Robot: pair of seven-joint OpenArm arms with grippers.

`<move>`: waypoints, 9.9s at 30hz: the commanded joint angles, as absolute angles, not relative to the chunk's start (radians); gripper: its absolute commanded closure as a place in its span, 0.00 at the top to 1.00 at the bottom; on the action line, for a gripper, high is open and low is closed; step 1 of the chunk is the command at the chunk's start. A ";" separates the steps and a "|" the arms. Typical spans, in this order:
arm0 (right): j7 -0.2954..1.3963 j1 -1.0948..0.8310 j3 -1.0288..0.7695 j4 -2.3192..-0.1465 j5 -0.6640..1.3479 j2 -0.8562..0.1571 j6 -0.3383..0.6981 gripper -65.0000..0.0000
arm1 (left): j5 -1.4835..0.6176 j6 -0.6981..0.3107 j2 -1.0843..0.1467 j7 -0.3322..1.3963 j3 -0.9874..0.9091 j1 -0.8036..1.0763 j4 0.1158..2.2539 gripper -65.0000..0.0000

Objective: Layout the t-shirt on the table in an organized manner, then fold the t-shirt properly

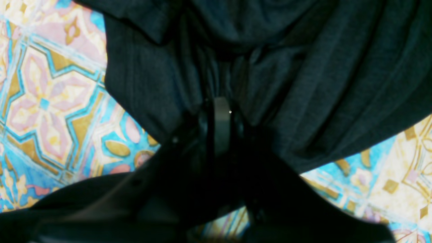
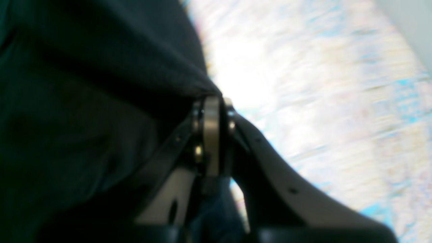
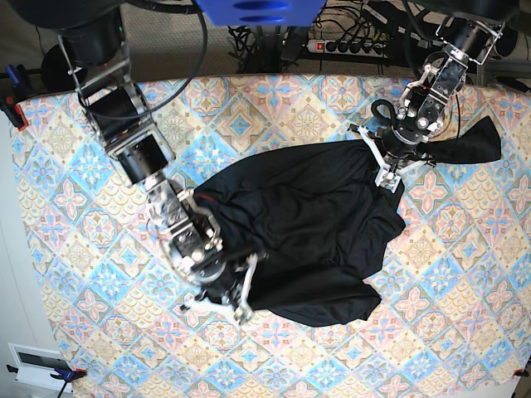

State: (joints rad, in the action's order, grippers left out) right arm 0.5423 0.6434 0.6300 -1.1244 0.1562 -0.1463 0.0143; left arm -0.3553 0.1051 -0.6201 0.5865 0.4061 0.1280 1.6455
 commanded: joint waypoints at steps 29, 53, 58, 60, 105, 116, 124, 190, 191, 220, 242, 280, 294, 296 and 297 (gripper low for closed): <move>0.516 0.728 0.522 -1.046 0.154 -0.211 0.001 0.32 | -0.509 0.105 -0.634 0.647 0.162 0.127 1.744 0.02; 0.616 0.298 0.453 -1.517 0.151 -0.222 0.004 0.32 | -0.634 0.025 -0.611 0.831 0.096 -0.159 1.547 0.41; 0.613 0.298 0.453 -1.517 0.151 -0.222 0.005 0.32 | -0.647 0.024 -0.578 0.831 0.047 -0.222 1.454 0.41; 0.613 0.298 0.453 -1.517 0.151 -0.222 0.005 0.32 | -0.647 0.024 -0.558 0.831 0.047 -0.274 1.374 0.41; 0.616 0.297 0.453 -1.554 0.151 -0.223 0.005 0.32 | -0.444 0.022 -0.401 0.803 0.097 -0.352 1.106 0.41; 0.616 0.297 0.453 -1.555 0.151 -0.223 0.005 0.32 | -0.444 0.021 -0.421 0.786 0.088 -0.475 1.107 0.01; 0.616 0.246 0.453 -1.603 0.151 -0.223 0.005 0.32 | -0.437 0.022 -0.493 0.700 0.096 -0.671 1.099 0.00; 0.616 0.127 0.435 -1.719 0.151 -0.251 0.005 0.32 | -0.334 0.119 -0.217 0.562 0.183 -0.700 0.622 0.39; 0.616 0.127 0.429 -1.725 0.151 -0.251 0.005 0.32 | -0.334 0.117 -0.216 0.561 0.183 -0.699 0.613 0.42; 0.618 0.125 0.430 -1.730 0.151 -0.251 0.005 0.32 | -0.427 0.114 -0.630 0.599 0.076 -0.766 0.911 0.00; 0.618 0.062 0.426 -1.751 0.151 -0.251 0.005 0.32 | -0.484 0.114 -0.653 0.713 0.074 -0.648 1.006 0.16; 0.639 0.015 0.387 -1.781 0.150 -0.251 0.005 0.32 | -0.452 0.113 -0.466 0.711 -0.139 -0.628 0.960 0.01; 0.645 0.008 0.394 -1.791 0.150 -0.251 0.005 0.32 | -0.423 0.120 -0.572 0.616 0.021 -0.955 0.717 0.05; 0.645 0.008 0.394 -1.791 0.150 -0.251 0.005 0.32 | -0.424 0.120 -0.575 0.604 0.071 -0.952 0.714 0.13; 0.645 0.008 0.394 -1.791 0.150 -0.251 0.005 0.32 | -0.426 0.120 -0.575 0.608 0.077 -0.952 0.713 0.18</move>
State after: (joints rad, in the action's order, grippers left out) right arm 0.6666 -0.0078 0.3973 -1.7683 0.1532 -0.2489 0.0059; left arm -0.4229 0.1215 -0.5537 0.6331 0.0807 -0.9112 0.6987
